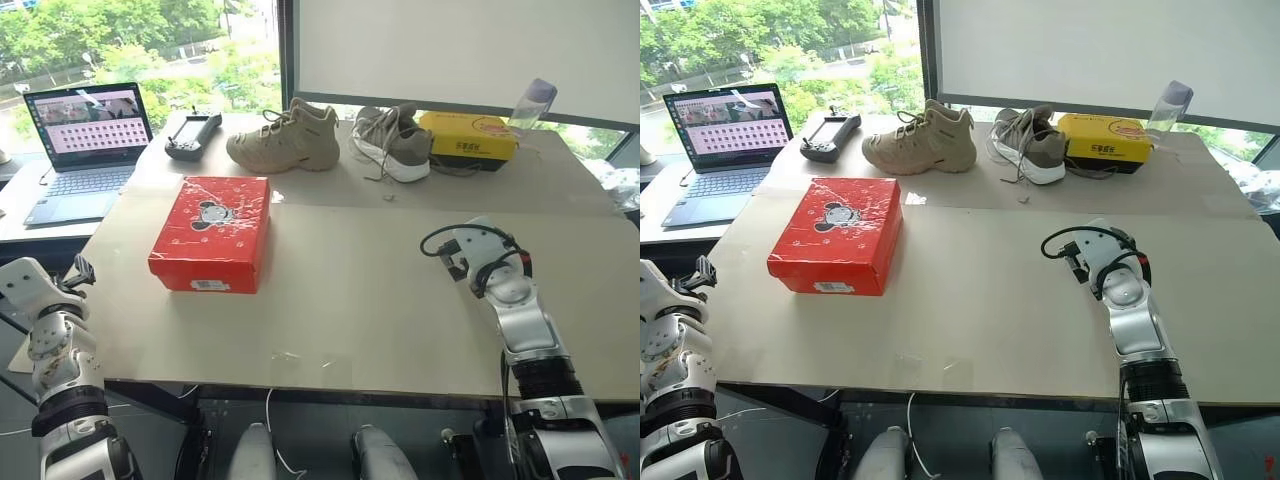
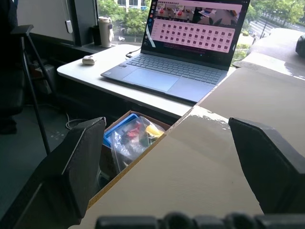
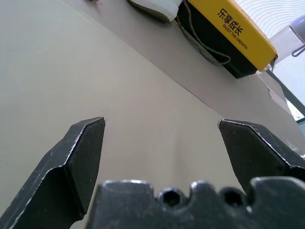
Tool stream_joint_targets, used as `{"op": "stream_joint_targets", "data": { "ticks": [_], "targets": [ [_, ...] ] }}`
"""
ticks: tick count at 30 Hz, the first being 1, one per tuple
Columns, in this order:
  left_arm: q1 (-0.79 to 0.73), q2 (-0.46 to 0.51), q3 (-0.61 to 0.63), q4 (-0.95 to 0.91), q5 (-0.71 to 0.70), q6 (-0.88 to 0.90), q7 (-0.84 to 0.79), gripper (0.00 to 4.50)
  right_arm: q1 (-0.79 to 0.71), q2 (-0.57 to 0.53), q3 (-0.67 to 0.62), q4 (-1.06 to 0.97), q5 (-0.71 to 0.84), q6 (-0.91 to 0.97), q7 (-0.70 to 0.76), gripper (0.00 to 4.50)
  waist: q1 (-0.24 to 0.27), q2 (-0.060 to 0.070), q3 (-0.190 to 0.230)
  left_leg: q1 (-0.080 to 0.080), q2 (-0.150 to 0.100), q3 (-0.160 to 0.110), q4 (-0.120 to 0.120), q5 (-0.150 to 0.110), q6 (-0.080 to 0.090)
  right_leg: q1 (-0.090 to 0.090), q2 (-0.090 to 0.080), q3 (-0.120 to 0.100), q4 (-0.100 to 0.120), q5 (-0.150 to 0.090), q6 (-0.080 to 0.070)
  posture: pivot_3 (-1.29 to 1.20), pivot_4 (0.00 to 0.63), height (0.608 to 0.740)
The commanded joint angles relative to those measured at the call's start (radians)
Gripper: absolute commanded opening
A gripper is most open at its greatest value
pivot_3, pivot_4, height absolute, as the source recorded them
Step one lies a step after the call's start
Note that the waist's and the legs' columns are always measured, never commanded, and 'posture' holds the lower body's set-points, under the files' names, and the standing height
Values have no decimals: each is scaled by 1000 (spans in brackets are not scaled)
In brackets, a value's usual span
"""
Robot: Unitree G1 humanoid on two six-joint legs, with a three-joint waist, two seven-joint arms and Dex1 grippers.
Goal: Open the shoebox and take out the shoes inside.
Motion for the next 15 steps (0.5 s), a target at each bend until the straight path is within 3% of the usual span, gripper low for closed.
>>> {"op": "stream_joint_targets", "data": {
  "ticks": [1,4,8,11,14,15],
  "targets": [
    [-14,31,-13,-10,-10,-14,-75,4492,-7,-2,-31,-31,18,-21,-4,4249,0,0,0,0,0,0,0,0,0,0,0,0,0,0,0,0,150,685],
    [-14,105,-122,8,0,4,-354,4500,-38,8,-14,-37,86,-19,100,3528,-1,0,0,0,0,0,0,0,0,0,0,0,0,0,0,0,150,685],
    [-77,227,-218,101,12,4,-658,4500,-141,1,87,31,161,-21,371,2137,-12,0,0,0,0,0,0,0,0,0,0,0,0,0,-2,0,150,685],
    [-134,291,-302,182,62,-21,-817,4500,-234,14,197,109,155,-74,546,1139,-25,0,0,1,0,0,0,0,0,0,0,0,0,-1,-4,0,150,685],
    [-209,321,-355,275,100,-43,-908,4500,-355,95,260,224,163,-131,641,59,-31,1,1,0,0,0,-2,0,0,-2,1,0,0,0,-2,0,150,685],
    [-229,326,-368,303,114,-55,-926,4243,-388,123,274,264,158,-159,656,21,-31,1,1,0,0,0,-3,0,0,-3,1,0,1,1,-1,0,150,685]
  ]
}}
